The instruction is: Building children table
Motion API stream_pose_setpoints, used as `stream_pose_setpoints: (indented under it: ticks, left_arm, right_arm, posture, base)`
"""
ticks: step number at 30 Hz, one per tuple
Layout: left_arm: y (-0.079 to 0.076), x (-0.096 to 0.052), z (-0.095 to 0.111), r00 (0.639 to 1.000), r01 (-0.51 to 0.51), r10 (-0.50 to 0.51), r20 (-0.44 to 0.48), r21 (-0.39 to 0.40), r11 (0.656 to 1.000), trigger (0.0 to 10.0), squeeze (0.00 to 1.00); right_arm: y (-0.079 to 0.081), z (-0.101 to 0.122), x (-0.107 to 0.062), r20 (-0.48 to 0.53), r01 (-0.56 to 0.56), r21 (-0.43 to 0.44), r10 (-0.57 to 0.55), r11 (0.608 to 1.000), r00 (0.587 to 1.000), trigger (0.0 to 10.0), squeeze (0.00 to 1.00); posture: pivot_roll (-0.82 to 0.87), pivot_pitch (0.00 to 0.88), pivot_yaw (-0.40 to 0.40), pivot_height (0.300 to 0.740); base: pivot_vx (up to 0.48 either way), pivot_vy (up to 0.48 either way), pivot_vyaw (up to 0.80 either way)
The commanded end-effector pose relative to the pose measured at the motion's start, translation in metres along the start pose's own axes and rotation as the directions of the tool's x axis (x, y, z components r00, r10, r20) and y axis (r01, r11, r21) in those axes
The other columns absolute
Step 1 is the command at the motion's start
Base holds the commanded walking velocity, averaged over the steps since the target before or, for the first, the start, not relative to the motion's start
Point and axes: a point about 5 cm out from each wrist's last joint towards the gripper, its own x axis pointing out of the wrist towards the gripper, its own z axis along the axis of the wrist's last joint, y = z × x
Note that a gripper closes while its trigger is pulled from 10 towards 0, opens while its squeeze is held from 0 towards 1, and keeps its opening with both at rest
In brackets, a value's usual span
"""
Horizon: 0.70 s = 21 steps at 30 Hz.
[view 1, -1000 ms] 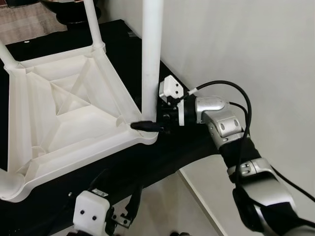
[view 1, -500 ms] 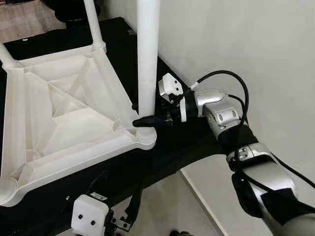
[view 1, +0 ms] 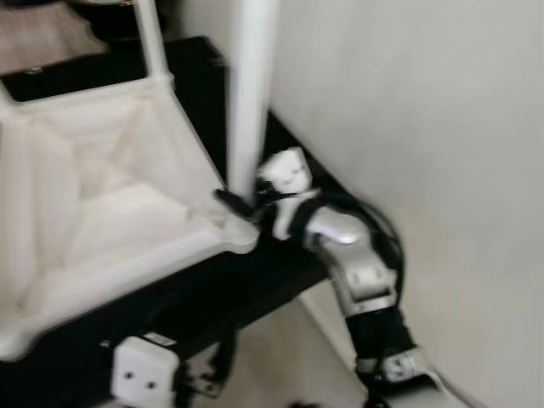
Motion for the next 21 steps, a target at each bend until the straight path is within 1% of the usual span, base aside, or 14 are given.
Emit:
stream_pose_setpoints:
  ticks: [1, 2, 4, 6, 9, 10, 13, 14, 15, 17, 18, 19, 20, 21]
  left_arm:
    - [0.0, -0.001, -0.002, 1.0, -0.002, 0.002, -0.016, -0.018, 1.0, 10.0, 0.0]
    - [0.001, 0.002, -0.004, 1.0, 0.011, -0.011, -0.016, -0.02, 1.0, 10.0, 0.0]
    - [0.001, 0.005, -0.007, 0.999, 0.028, -0.029, -0.015, -0.021, 0.999, 10.0, 0.0]
    - [0.002, 0.007, -0.008, 0.999, 0.031, -0.032, -0.011, -0.021, 0.999, 10.0, 0.0]
    - [0.002, 0.008, -0.008, 1.0, 0.03, -0.03, -0.009, -0.021, 0.999, 10.0, 0.0]
    - [0.004, 0.009, -0.008, 1.0, 0.021, -0.021, -0.005, -0.017, 1.0, 10.0, 0.0]
    - [0.005, 0.01, -0.008, 1.0, 0.017, -0.017, -0.003, -0.015, 1.0, 10.0, 0.0]
    - [0.005, 0.01, -0.009, 1.0, 0.017, -0.017, -0.003, -0.015, 1.0, 10.0, 0.0]
    - [0.005, 0.01, -0.009, 1.0, 0.017, -0.017, -0.003, -0.015, 1.0, 10.0, 0.0]
    - [0.005, 0.011, -0.009, 1.0, 0.02, -0.02, -0.004, -0.016, 1.0, 10.0, 0.0]
    - [0.005, 0.011, -0.009, 1.0, 0.02, -0.02, -0.004, -0.016, 1.0, 10.0, 0.0]
    - [0.005, 0.011, -0.009, 1.0, 0.021, -0.021, -0.005, -0.016, 1.0, 10.0, 0.0]
    - [0.005, 0.011, -0.009, 1.0, 0.021, -0.021, -0.005, -0.016, 1.0, 10.0, 0.0]
    - [0.005, 0.011, -0.009, 1.0, 0.024, -0.024, -0.004, -0.017, 1.0, 10.0, 0.0]
  right_arm:
    - [0.005, -0.026, -0.008, -0.155, 0.116, 0.016, -0.112, 0.993, 0.982, 0.0, 0.0]
    - [0.009, -0.026, -0.001, -0.139, 0.093, 0.017, -0.09, 0.996, 0.986, 0.0, 0.0]
    - [0.003, -0.028, 0.013, -0.124, 0.089, 0.005, -0.088, 0.996, 0.988, 0.0, 0.0]
    - [0.0, -0.027, 0.019, -0.116, 0.062, -0.005, -0.062, 0.998, 0.991, 0.0, 0.0]
    - [0.001, -0.026, 0.02, -0.12, 0.046, -0.008, -0.046, 0.999, 0.992, 0.0, 0.0]
    - [0.006, -0.017, 0.02, -0.116, 0.016, -0.005, -0.016, 1.0, 0.993, 10.0, 0.0]
    - [0.011, -0.01, 0.019, -0.107, -0.005, 0.003, 0.005, 1.0, 0.994, 10.0, 0.0]
    - [0.011, -0.004, 0.021, -0.067, -0.08, 0.029, 0.082, 0.996, 0.994, 10.0, 1.0]
    - [0.011, -0.004, 0.021, -0.067, -0.08, 0.029, 0.082, 0.996, 0.994, 10.0, 1.0]
    - [0.003, 0.011, 0.026, 0.034, -0.267, 0.039, 0.265, 0.963, 0.964, 10.0, 1.0]
    - [0.003, 0.011, 0.026, 0.034, -0.267, 0.039, 0.265, 0.963, 0.964, 10.0, 1.0]
    - [-0.001, 0.016, 0.027, 0.07, -0.332, 0.028, 0.329, 0.943, 0.942, 10.0, 1.0]
    - [-0.001, 0.016, 0.027, 0.07, -0.332, 0.028, 0.329, 0.943, 0.942, 10.0, 1.0]
    - [-0.005, 0.021, 0.027, 0.093, -0.409, 0.009, 0.406, 0.913, 0.909, 10.0, 1.0]
  posture:
    - [0.03, 0.248, -0.029, 0.74]
    - [0.05, 0.237, -0.032, 0.74]
    - [0.05, 0.216, -0.04, 0.74]
    - [0.04, 0.211, -0.043, 0.74]
    - [0.04, 0.211, -0.043, 0.74]
    - [0.04, 0.202, -0.04, 0.74]
    - [0.04, 0.202, -0.04, 0.74]
    - [0.05, 0.195, -0.038, 0.74]
    - [0.05, 0.195, -0.038, 0.74]
    - [0.05, 0.194, -0.039, 0.74]
    - [0.05, 0.194, -0.039, 0.74]
    - [0.05, 0.194, -0.039, 0.74]
    - [0.05, 0.194, -0.039, 0.74]
    - [0.06, 0.196, -0.04, 0.74]
  base:
    - [0.0, 0.0, 0.0]
    - [0.0, 0.0, 0.0]
    - [0.0, 0.0, 0.0]
    - [0.0, 0.0, 0.0]
    - [0.0, 0.0, 0.0]
    - [0.0, 0.0, 0.0]
    - [0.0, 0.0, 0.0]
    - [0.0, 0.0, 0.0]
    - [0.0, 0.0, 0.0]
    - [0.0, 0.0, 0.0]
    - [0.0, 0.0, 0.0]
    - [0.0, 0.0, 0.0]
    - [0.0, 0.0, 0.0]
    - [0.0, 0.0, 0.0]
